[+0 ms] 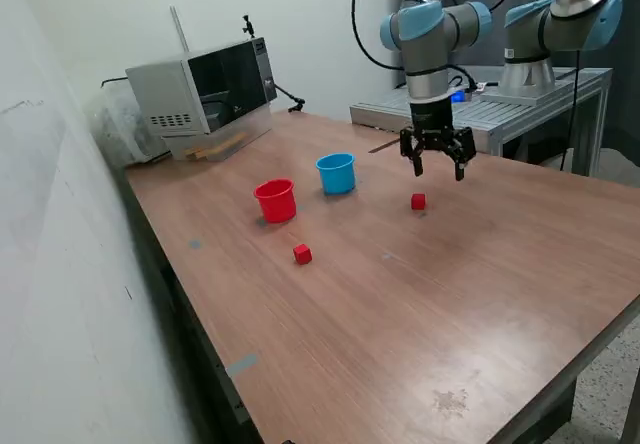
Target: Place red objects in the red bin, and blue objects in the blue bin.
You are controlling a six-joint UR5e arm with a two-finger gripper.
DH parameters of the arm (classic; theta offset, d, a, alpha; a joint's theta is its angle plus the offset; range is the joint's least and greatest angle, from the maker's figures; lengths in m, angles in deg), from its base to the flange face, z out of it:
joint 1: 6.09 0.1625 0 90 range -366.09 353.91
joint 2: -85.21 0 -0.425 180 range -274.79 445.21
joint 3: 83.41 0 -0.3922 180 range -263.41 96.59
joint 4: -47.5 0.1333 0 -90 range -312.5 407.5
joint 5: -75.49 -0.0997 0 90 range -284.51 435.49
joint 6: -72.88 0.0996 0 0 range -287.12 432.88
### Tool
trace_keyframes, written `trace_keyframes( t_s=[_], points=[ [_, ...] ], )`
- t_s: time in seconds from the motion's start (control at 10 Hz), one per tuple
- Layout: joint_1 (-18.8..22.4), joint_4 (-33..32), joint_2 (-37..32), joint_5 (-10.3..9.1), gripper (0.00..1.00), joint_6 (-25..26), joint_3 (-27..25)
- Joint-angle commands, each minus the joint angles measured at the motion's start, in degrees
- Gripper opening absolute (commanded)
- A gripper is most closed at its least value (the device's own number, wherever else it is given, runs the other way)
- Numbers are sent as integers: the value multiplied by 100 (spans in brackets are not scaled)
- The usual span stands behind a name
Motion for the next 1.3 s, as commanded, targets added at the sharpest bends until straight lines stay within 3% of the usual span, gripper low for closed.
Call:
trace_keyframes(
  t_s=[0.0,0.3,0.4,1.2],
  points=[
    [-48,24,267,-142,100,-952,83],
    [-320,42,496,-142,100,-1882,154],
    [-408,42,514,-142,100,-1982,223],
    [-382,68,497,-159,100,-2053,250]
  ],
)
